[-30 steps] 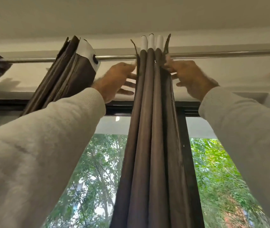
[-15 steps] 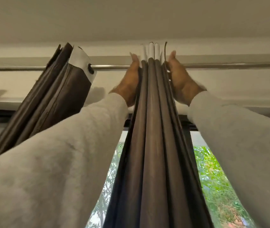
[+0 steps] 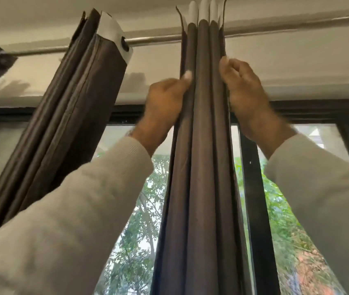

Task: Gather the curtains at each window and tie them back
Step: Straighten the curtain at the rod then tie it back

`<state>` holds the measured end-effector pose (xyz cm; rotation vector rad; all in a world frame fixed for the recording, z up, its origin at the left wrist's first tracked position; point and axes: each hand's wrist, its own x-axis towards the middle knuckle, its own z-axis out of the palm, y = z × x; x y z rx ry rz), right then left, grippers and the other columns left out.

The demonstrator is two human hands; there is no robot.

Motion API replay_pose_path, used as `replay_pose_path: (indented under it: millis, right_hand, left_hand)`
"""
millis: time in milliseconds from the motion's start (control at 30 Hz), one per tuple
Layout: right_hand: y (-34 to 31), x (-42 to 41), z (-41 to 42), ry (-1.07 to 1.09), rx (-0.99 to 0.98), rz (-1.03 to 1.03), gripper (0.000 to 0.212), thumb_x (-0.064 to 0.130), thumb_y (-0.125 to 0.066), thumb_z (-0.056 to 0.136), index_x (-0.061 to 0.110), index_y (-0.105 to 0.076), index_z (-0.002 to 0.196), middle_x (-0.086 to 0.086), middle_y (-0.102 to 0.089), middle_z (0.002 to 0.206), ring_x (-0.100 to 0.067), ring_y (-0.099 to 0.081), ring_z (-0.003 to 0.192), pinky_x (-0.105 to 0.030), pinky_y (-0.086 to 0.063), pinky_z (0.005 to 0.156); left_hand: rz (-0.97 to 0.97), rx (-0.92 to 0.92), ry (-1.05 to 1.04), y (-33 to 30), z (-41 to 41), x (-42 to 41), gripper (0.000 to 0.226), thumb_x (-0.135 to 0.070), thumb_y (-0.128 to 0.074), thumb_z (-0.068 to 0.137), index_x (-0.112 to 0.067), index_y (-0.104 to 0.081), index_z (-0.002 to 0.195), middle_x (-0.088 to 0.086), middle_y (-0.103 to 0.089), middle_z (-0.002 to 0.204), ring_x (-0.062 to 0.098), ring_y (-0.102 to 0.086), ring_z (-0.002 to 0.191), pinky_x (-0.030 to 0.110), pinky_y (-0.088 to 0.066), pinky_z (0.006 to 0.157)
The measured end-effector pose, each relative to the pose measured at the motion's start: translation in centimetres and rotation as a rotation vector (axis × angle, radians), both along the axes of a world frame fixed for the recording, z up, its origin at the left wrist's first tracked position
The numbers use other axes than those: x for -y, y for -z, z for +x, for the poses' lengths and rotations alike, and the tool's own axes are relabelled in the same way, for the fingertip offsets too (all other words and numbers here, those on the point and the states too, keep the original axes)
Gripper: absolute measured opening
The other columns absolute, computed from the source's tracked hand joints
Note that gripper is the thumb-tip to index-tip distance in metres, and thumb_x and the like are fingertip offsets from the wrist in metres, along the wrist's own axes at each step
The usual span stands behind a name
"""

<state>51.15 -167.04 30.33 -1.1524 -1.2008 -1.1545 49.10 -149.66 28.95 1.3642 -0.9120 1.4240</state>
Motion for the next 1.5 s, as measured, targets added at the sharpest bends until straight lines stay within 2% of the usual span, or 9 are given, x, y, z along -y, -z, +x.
replay_pose_path:
  millis: [167, 333, 500, 700, 833, 967, 1167, 1300, 1500]
  right_hand:
    - [6.1, -0.4, 1.7, 0.098, 0.114, 0.062, 0.046, 0.024, -0.077, 0.094, 0.031, -0.055, 0.134, 0.003, -0.072, 0.113, 0.0, -0.073, 0.095, -0.018, -0.059, 0.079]
    - [11.0, -0.4, 1.6, 0.231, 0.084, 0.034, 0.041, 0.009, -0.076, 0.093, 0.028, -0.064, 0.127, 0.01, -0.069, 0.117, 0.01, -0.068, 0.095, -0.006, -0.054, 0.074]
    - [15.7, -1.1, 0.5, 0.314, 0.024, 0.029, 0.017, 0.01, -0.072, 0.096, 0.017, -0.077, 0.11, 0.006, -0.073, 0.104, 0.02, -0.063, 0.09, 0.002, -0.046, 0.075]
    - [23.3, -2.4, -0.3, 0.409, -0.069, 0.065, 0.022, 0.001, -0.074, 0.088, 0.014, -0.079, 0.105, 0.001, -0.075, 0.098, -0.004, -0.068, 0.082, -0.009, -0.054, 0.077]
    - [28.7, -2.8, -1.1, 0.455, -0.128, 0.077, 0.02, 0.0, -0.069, 0.088, 0.011, -0.079, 0.102, -0.002, -0.075, 0.095, -0.013, -0.072, 0.08, -0.017, -0.057, 0.075]
    - [33.8, -3.2, -2.9, 0.494, -0.177, 0.09, 0.023, 0.006, -0.06, 0.086, 0.01, -0.077, 0.1, 0.001, -0.072, 0.093, -0.012, -0.069, 0.084, -0.01, -0.05, 0.077]
    - [40.5, -3.5, -5.5, 0.6, -0.232, 0.056, 0.021, -0.001, -0.061, 0.086, 0.006, -0.075, 0.101, 0.0, -0.067, 0.097, -0.014, -0.066, 0.086, -0.006, -0.047, 0.08]
    - [43.8, -4.1, -6.4, 0.59, -0.292, 0.026, 0.027, -0.017, -0.065, 0.085, 0.006, -0.075, 0.097, 0.0, -0.066, 0.093, -0.017, -0.066, 0.085, -0.021, -0.054, 0.078]
    - [47.9, -3.3, -5.9, 0.542, -0.369, -0.051, 0.027, -0.013, -0.067, 0.089, 0.011, -0.077, 0.097, -0.001, -0.067, 0.092, -0.019, -0.068, 0.086, -0.03, -0.057, 0.076]
  left_hand:
    - [-0.007, 0.052, -0.12, 5.7, 0.0, -0.8, 0.024, -0.023, -0.067, 0.105, -0.005, -0.083, 0.107, 0.008, -0.08, 0.089, 0.021, -0.077, 0.082, 0.038, -0.063, 0.068]
    - [-0.039, -0.19, -0.062, 10.0, -2.0, -1.1, 0.028, -0.019, -0.052, 0.114, -0.005, -0.076, 0.112, 0.009, -0.076, 0.089, 0.021, -0.072, 0.072, 0.036, -0.062, 0.063]
    - [-0.026, -0.279, -0.077, 15.0, -2.4, -1.8, 0.019, -0.017, -0.078, 0.099, -0.009, -0.071, 0.114, 0.01, -0.078, 0.085, 0.021, -0.074, 0.07, 0.035, -0.06, 0.057]
    - [-0.021, -0.295, -0.125, 22.2, -1.2, -3.2, 0.029, -0.014, -0.086, 0.083, -0.025, -0.071, 0.106, 0.01, -0.076, 0.082, 0.036, -0.077, 0.07, 0.056, -0.065, 0.06]
    - [-0.028, -0.196, -0.134, 26.5, -2.2, -3.9, 0.031, -0.004, -0.082, 0.088, -0.021, -0.06, 0.102, -0.001, -0.073, 0.08, 0.026, -0.069, 0.061, 0.037, -0.058, 0.054]
    - [0.04, -0.238, -0.15, 31.2, -2.6, -4.9, 0.015, -0.003, -0.08, 0.087, -0.016, -0.076, 0.093, -0.009, -0.075, 0.083, 0.008, -0.065, 0.063, 0.024, -0.053, 0.06]
    - [0.027, -0.301, -0.124, 37.8, -3.9, -5.3, 0.02, -0.002, -0.086, 0.087, -0.011, -0.085, 0.104, -0.008, -0.081, 0.091, 0.007, -0.072, 0.068, 0.018, -0.057, 0.064]
    - [0.019, -0.361, -0.078, 40.1, -4.9, -4.8, 0.016, -0.005, -0.085, 0.088, -0.013, -0.084, 0.103, -0.008, -0.081, 0.089, 0.01, -0.076, 0.074, 0.024, -0.062, 0.067]
    - [0.108, -0.484, -0.152, 45.1, -5.3, -4.2, 0.019, -0.001, -0.077, 0.087, -0.019, -0.08, 0.093, -0.011, -0.077, 0.08, 0.007, -0.071, 0.069, 0.024, -0.058, 0.067]
